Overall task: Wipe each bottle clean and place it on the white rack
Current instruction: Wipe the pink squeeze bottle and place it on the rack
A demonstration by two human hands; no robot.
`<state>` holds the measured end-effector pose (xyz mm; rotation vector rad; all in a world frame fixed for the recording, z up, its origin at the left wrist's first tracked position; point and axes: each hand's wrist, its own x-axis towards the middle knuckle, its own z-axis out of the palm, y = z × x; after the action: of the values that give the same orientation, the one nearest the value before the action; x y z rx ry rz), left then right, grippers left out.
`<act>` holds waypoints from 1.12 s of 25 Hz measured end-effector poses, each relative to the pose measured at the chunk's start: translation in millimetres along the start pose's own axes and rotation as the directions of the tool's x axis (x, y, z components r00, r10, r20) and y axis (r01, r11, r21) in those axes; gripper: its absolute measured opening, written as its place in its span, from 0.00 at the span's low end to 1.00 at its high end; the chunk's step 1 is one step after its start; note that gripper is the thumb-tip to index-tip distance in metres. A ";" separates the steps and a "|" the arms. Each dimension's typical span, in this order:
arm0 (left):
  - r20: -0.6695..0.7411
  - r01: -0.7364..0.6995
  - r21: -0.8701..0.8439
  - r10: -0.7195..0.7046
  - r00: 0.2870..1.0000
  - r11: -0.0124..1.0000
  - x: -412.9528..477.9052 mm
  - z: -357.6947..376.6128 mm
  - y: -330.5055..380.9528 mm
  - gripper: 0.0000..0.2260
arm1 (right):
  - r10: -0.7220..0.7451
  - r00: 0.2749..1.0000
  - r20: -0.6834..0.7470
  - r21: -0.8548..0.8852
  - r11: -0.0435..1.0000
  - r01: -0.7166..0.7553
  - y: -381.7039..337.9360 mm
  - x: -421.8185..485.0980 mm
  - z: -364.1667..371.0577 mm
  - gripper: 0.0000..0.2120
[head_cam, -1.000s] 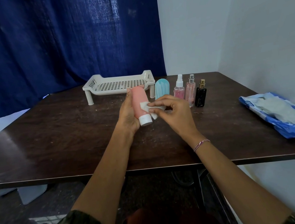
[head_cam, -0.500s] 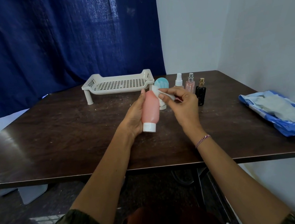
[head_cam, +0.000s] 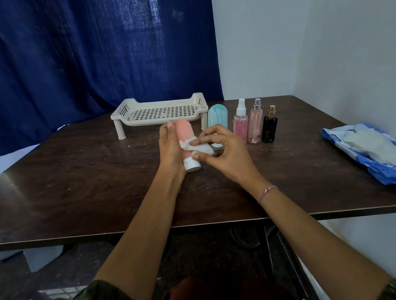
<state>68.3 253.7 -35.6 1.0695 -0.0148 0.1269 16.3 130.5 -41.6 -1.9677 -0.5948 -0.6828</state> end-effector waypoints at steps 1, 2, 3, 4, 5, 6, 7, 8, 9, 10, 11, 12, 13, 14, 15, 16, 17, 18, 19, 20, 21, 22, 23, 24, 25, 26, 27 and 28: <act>0.007 -0.052 0.046 0.052 0.999 0.998 0.1 0.2 -2.8 0.13 | -0.009 1.000 -0.003 -0.021 1.000 0.009 0.4 0.0 1.3 0.12; 0.015 -0.070 0.077 0.069 0.997 0.995 1.3 -0.2 -5.1 0.13 | -0.015 1.000 -0.007 -0.039 0.999 0.015 0.7 0.0 2.7 0.12; 0.023 -0.054 0.088 0.052 0.998 0.995 3.2 0.3 -6.9 0.16 | -0.018 1.000 -0.013 -0.057 0.998 0.017 1.1 0.3 3.5 0.12; 0.036 -0.016 0.086 0.013 0.999 0.996 4.5 1.0 -7.3 0.18 | -0.017 1.000 -0.021 -0.075 0.997 0.015 1.5 0.9 3.7 0.12; 0.058 0.029 0.086 -0.034 0.998 0.996 5.4 2.3 -8.5 0.19 | -0.015 0.999 -0.033 -0.088 0.996 0.012 1.8 1.4 3.5 0.12; 0.090 0.080 0.089 -0.088 0.992 0.993 3.3 4.2 -7.9 0.19 | -0.011 0.999 -0.050 -0.095 0.995 0.007 2.1 1.9 2.8 0.12; 0.126 0.137 0.084 -0.147 0.981 0.987 1.8 6.2 -7.3 0.20 | -0.011 0.998 -0.067 -0.099 0.995 0.005 2.1 2.3 2.2 0.12; 0.161 0.189 0.067 -0.198 0.967 0.980 -0.5 7.9 -5.8 0.21 | -0.016 0.996 -0.082 -0.100 0.995 0.007 2.0 2.7 1.9 0.12; 0.196 0.223 0.045 -0.228 0.954 0.974 -2.0 9.2 -4.6 0.21 | -0.020 0.995 -0.095 -0.098 0.995 0.011 2.2 2.9 2.0 0.13; 0.228 0.236 0.033 -0.237 0.945 0.971 -3.5 10.2 -3.7 0.20 | -0.021 0.994 -0.107 -0.094 0.996 0.011 2.0 2.9 1.9 0.13; 0.255 0.230 0.028 -0.230 0.939 0.973 -4.2 11.2 -3.9 0.18 | -0.017 0.993 -0.116 -0.089 0.996 0.006 2.4 2.9 2.1 0.12; 0.277 0.220 0.019 -0.216 0.936 0.975 -5.2 11.6 -3.1 0.15 | -0.013 0.992 -0.122 -0.083 0.997 0.003 2.7 3.1 2.1 0.12; 0.292 0.217 0.016 -0.212 0.932 0.976 -5.5 12.2 -2.3 0.13 | -0.012 0.992 -0.127 -0.080 0.997 0.002 2.7 3.1 2.3 0.12; 0.307 0.219 0.021 -0.215 0.927 0.975 -7.0 12.8 -1.3 0.13 | -0.016 0.991 -0.132 -0.079 0.997 0.006 2.8 3.0 2.4 0.12; 0.327 0.213 0.039 -0.214 0.920 0.976 -7.7 12.8 -1.7 0.14 | -0.026 0.990 -0.140 -0.079 0.997 0.015 2.6 2.9 2.6 0.11; 0.353 0.210 0.051 -0.215 0.911 0.976 -9.7 13.3 -1.5 0.15 | -0.040 0.988 -0.150 -0.080 0.996 0.028 2.4 2.9 2.6 0.11; 0.372 0.206 0.060 -0.214 0.903 0.977 -10.3 13.3 -2.2 0.15 | -0.054 0.985 -0.161 -0.086 0.995 0.041 1.9 2.9 2.4 0.10; 0.382 0.204 0.065 -0.213 0.899 0.977 -11.5 13.5 -2.1 0.15 | -0.067 0.983 -0.173 -0.096 0.994 0.051 1.4 2.8 2.2 0.10; 0.384 0.195 0.075 -0.209 0.899 0.978 -11.2 13.4 -2.2 0.15 | -0.076 0.980 -0.184 -0.108 0.993 0.057 1.2 2.9 1.9 0.10; 0.384 0.181 0.098 -0.205 0.900 0.979 -11.6 13.1 -1.8 0.16 | -0.082 0.977 -0.194 -0.124 0.990 0.059 0.8 2.8 1.7 0.10; 0.386 0.157 0.133 -0.197 0.901 0.979 -10.8 12.6 -2.5 0.17 | -0.086 0.975 -0.204 -0.146 0.988 0.057 0.4 2.8 1.4 0.10; 0.387 0.136 0.163 -0.190 0.902 0.977 -10.7 12.2 -3.1 0.17 | -0.092 0.973 -0.211 -0.173 0.983 0.055 -0.2 2.7 0.9 0.10; 0.392 0.118 0.186 -0.184 0.901 0.975 -10.5 11.9 -4.2 0.17 | -0.101 0.971 -0.218 -0.203 0.978 0.056 -0.9 2.2 0.4 0.10; 0.395 0.106 0.203 -0.181 0.901 0.973 -11.6 12.1 -4.5 0.17 | -0.109 0.968 -0.225 -0.229 0.972 0.056 -1.3 1.8 -0.2 0.10; 0.395 0.087 0.235 -0.177 0.902 0.968 -12.8 12.1 -5.0 0.17 | -0.108 0.966 -0.236 -0.243 0.969 0.049 -1.8 1.5 -1.0 0.11; 0.394 0.062 0.288 -0.177 0.902 0.956 -15.3 12.5 -4.3 0.16 | -0.094 0.962 -0.256 -0.245 0.969 0.030 -1.4 1.6 -2.2 0.11; 0.397 0.033 0.348 -0.179 0.900 0.937 -17.2 12.5 -3.9 0.17 | -0.071 0.957 -0.280 -0.243 0.970 0.001 -0.4 2.3 -3.7 0.11; 0.402 0.016 0.393 -0.187 0.897 0.920 -19.9 12.6 -2.5 0.18 | -0.046 0.951 -0.307 -0.245 0.969 -0.033 1.0 3.6 -5.1 0.11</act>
<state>49.4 239.6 -33.2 1.4703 -0.3484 -0.2192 18.5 126.0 -37.7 -2.0271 -0.3345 -1.0913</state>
